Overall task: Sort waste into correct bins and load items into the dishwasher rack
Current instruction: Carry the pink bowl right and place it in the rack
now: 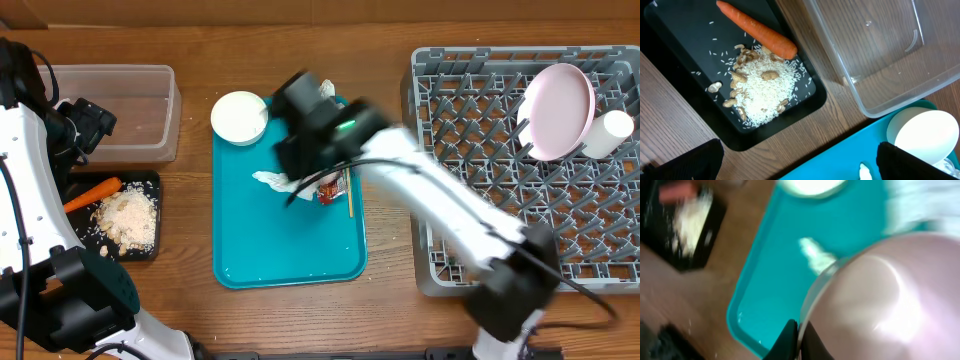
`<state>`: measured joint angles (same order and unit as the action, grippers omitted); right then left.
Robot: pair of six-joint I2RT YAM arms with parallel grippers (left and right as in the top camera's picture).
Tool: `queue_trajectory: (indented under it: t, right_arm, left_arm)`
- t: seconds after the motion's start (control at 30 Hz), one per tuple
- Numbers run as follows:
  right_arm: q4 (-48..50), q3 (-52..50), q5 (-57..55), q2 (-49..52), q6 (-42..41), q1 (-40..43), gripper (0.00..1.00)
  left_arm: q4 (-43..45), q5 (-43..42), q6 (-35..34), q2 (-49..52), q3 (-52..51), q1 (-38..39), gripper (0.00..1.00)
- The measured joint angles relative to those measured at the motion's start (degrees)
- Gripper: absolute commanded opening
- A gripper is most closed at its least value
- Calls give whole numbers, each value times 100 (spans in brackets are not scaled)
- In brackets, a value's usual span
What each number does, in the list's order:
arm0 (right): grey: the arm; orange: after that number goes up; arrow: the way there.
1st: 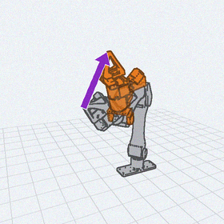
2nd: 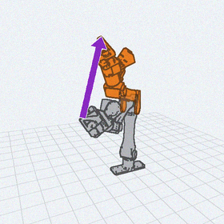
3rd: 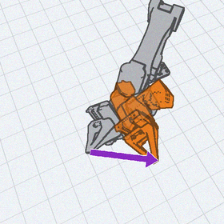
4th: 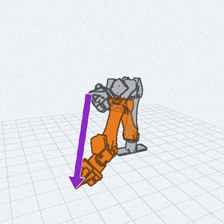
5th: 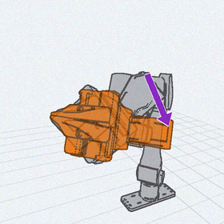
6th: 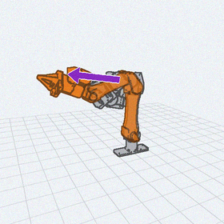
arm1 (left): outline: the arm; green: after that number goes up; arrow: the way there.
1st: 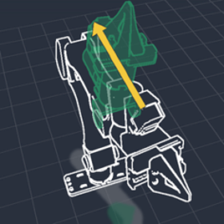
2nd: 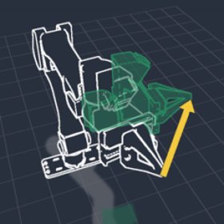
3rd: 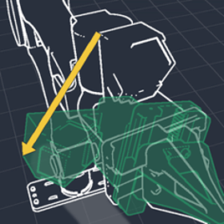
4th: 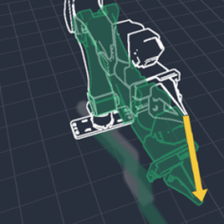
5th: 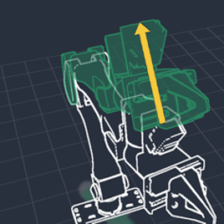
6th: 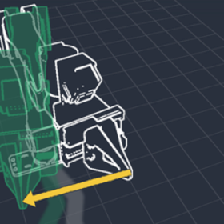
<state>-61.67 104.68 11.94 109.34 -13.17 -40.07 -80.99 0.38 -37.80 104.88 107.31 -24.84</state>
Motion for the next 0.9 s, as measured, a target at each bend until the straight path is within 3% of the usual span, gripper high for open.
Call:
queue_trajectory:
  t: [0.3,0.47,0.7,0.9]
  right_arm:
    - [-1147,33,-271,-1565,-780,2586,4]
    - [-1508,33,173,-2028,-931,4105,4]
    - [-1484,-267,1749,-2326,-415,5554,4]
    - [-501,-1714,3589,-2345,212,6172,4]
  left_arm:
    - [0,0,0,0,0,0,100]
    - [0,2,0,0,0,0,100]
    - [0,2,0,0,0,0,100]
    - [0,0,0,0,0,0,100]
